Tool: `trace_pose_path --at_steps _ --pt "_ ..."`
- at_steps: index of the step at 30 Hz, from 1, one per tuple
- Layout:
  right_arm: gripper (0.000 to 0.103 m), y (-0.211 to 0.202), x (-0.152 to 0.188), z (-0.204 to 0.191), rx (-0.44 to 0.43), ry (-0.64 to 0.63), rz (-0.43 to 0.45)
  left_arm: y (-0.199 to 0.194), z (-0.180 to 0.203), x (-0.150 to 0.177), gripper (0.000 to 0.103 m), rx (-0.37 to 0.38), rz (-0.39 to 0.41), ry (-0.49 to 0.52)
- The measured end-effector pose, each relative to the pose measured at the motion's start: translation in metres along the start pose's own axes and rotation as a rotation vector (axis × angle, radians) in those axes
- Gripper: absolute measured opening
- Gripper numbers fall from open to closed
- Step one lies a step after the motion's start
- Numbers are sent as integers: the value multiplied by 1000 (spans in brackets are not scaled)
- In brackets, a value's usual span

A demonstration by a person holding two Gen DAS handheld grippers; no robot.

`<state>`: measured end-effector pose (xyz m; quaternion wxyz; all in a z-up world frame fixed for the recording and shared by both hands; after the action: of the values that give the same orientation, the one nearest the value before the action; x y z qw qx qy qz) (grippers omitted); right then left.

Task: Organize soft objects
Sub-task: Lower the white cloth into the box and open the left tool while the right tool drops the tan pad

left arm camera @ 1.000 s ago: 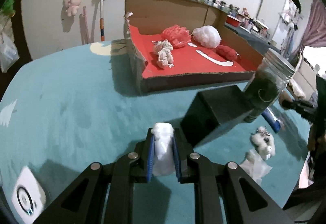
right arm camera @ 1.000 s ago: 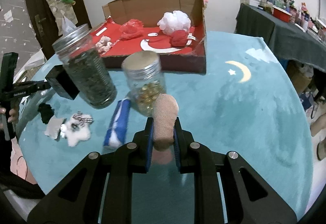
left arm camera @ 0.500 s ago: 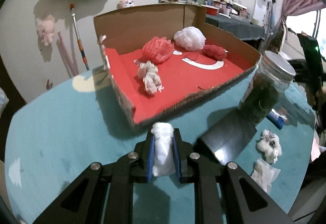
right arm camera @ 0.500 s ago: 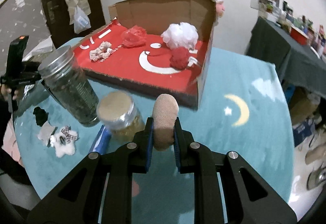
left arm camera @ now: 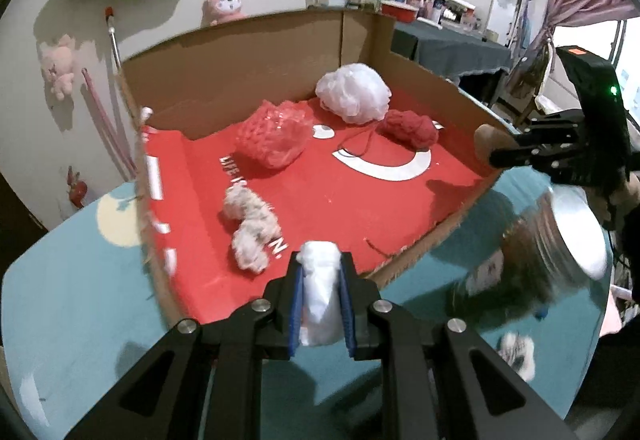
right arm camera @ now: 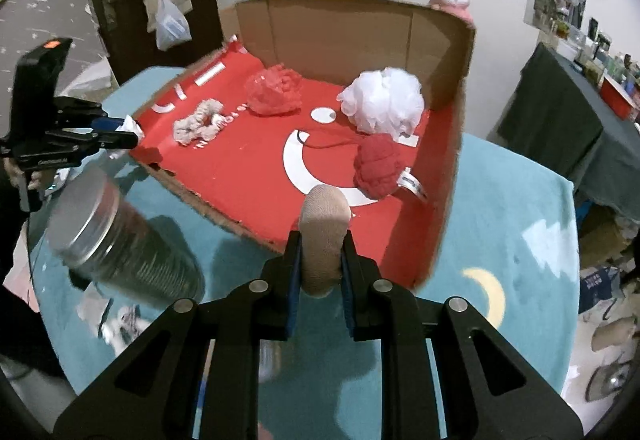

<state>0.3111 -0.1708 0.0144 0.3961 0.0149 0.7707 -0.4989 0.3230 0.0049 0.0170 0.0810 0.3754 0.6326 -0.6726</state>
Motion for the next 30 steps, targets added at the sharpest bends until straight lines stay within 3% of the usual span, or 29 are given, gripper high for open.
trace_pose_path --at_steps 8,18,25,30 --pt "17 48 -14 16 65 37 -157 48 11 -10 18 -22 -137 21" --pt "17 80 -8 32 95 78 -305 76 9 -8 19 -51 -230 42" --pt "22 86 -9 36 121 79 -325 78 7 -8 20 -65 -232 47" --pt "25 88 -8 34 137 72 -332 80 8 -11 26 -68 -232 48"
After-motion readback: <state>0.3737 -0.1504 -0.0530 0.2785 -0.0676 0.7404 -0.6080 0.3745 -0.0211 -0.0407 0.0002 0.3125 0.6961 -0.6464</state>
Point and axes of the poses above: each gripper's, at about its wrist camera, not at the fingertips, and y roughly the way its jaws point, z to its right, x to its underside, the point moved 10 cm from there along y, roughly the way its jaws point, and after that the axes turned 9 degrees about -x, right-handed, at the moved point
